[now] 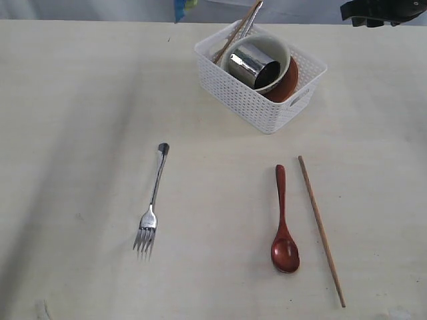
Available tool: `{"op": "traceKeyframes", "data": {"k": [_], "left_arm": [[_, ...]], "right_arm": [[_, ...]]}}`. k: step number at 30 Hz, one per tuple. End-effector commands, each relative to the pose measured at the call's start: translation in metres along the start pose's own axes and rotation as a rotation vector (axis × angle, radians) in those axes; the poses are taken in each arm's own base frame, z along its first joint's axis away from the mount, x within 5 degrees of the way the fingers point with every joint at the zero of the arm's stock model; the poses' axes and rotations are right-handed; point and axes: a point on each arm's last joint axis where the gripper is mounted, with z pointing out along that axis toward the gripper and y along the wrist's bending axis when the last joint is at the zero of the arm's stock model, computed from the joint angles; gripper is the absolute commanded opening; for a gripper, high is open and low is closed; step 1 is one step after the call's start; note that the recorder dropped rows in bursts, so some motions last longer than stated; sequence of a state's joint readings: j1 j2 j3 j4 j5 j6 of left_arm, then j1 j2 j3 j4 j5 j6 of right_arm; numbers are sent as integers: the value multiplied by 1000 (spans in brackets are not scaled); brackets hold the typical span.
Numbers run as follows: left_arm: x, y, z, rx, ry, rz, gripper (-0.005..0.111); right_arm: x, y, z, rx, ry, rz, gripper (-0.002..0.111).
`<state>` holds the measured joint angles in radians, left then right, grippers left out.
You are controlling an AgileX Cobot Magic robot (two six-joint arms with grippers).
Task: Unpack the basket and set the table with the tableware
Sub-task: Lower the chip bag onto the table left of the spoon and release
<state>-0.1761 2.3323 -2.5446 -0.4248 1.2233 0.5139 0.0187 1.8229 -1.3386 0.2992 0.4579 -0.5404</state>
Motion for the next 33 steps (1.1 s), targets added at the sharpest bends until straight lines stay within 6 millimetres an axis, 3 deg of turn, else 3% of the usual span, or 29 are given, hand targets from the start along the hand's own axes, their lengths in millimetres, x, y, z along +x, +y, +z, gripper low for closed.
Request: {"op": "traceKeyframes", "data": {"k": [1,8,14,21,25,33], "left_arm": [[7,-8,-2,20,46,8,0],[27,-31,-18,58,150,4,0],[62,-67,-19,37,275,28,0],[102,-132,18,-42,297,277,0],[111,-162,40,-41,315,421,0],[117,-191,66,-38,327,620,0]], "right_arm": [[0,-2,-1,7,-13,6,40],[0,-2,-1,7,-13,6,40],[0,-2,-1,7,-13,6,40],[0,-2,-1,6,-11,6,40],[1,-2,-1,2,-6,8,40],[1,-2,-1,2,-6,8,40]]}}
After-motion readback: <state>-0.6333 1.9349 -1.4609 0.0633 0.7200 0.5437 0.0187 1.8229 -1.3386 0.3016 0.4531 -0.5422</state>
